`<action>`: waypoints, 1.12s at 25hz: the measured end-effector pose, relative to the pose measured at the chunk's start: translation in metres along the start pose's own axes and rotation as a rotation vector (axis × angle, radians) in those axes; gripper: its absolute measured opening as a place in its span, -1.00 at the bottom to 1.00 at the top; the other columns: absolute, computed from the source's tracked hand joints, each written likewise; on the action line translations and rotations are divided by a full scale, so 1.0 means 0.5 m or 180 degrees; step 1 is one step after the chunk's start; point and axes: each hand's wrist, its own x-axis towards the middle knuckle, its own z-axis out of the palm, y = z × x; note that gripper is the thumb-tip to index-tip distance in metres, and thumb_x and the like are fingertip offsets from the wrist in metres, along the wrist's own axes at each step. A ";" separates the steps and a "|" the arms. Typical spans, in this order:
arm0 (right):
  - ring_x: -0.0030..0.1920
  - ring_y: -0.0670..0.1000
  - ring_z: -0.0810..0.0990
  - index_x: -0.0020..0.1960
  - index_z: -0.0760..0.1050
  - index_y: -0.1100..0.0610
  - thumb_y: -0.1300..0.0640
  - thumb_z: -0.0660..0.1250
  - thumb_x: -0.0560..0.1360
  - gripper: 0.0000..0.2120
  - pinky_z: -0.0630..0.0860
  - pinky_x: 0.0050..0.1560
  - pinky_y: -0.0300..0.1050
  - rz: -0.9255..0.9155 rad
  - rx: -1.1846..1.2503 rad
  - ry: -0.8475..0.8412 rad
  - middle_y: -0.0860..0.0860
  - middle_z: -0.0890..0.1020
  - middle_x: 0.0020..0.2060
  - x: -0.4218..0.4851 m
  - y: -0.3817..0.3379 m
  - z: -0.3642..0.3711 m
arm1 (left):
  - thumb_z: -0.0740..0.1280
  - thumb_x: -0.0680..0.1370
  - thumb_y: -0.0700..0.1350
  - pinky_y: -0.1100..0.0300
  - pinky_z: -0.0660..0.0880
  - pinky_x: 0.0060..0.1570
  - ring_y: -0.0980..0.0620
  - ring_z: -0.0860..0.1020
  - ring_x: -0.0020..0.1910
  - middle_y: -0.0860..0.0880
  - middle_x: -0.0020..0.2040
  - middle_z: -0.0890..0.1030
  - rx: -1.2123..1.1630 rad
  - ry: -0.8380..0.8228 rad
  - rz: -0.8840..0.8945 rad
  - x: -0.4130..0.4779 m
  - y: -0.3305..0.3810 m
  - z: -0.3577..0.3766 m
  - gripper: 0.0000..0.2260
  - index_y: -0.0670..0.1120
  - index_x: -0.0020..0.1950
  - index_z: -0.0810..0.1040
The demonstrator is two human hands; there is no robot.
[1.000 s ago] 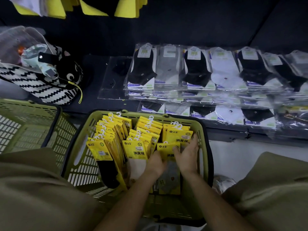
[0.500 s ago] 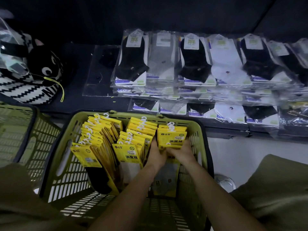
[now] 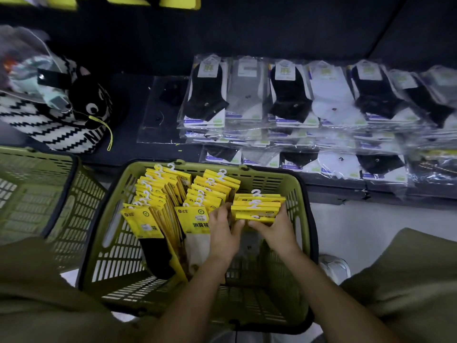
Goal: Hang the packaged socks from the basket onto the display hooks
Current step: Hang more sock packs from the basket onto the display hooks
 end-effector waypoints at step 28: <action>-0.16 -0.01 0.64 -0.14 0.55 0.06 0.18 0.41 0.44 -0.94 0.58 -0.13 -0.14 -0.1643 0.1266 0.1058 0.16 0.67 -0.11 -0.074 -0.566 -0.193 | 0.38 0.49 -0.04 0.32 0.55 -0.23 0.17 0.65 -0.08 0.12 -0.03 0.66 -0.1986 -0.0322 0.1567 0.010 0.514 -0.294 -0.82 0.08 0.06 0.47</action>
